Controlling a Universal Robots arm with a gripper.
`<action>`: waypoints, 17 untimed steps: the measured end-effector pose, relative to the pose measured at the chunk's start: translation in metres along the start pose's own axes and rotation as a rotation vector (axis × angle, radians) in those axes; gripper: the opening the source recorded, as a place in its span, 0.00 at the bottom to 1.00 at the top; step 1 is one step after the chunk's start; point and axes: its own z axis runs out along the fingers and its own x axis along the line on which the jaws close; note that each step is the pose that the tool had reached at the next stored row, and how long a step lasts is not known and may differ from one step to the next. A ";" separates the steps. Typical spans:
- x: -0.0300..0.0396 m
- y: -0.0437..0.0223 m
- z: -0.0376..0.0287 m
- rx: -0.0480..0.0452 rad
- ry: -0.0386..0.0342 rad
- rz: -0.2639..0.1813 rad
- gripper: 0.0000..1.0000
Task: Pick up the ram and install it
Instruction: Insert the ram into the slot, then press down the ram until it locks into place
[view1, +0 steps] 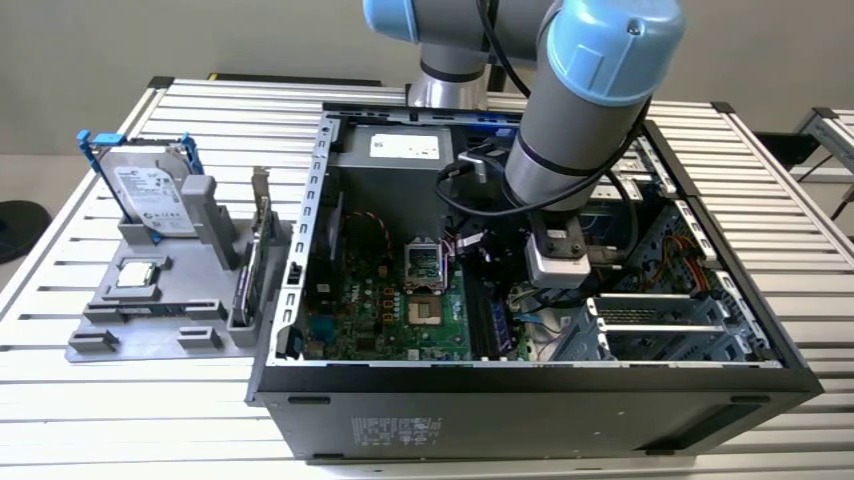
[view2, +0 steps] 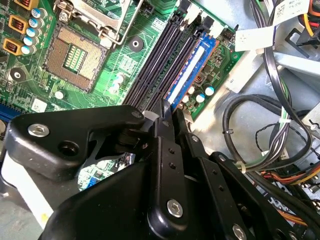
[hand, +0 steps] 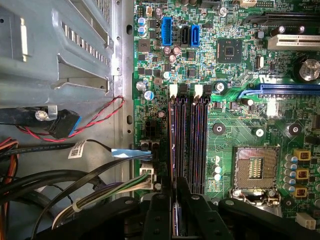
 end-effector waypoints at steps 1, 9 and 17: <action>0.0000 0.0000 0.0000 -0.0001 0.0000 0.000 0.00; -0.0002 -0.0002 -0.0073 0.0000 -0.0010 0.000 0.00; -0.0003 -0.0003 -0.0099 -0.0011 -0.0011 0.000 0.00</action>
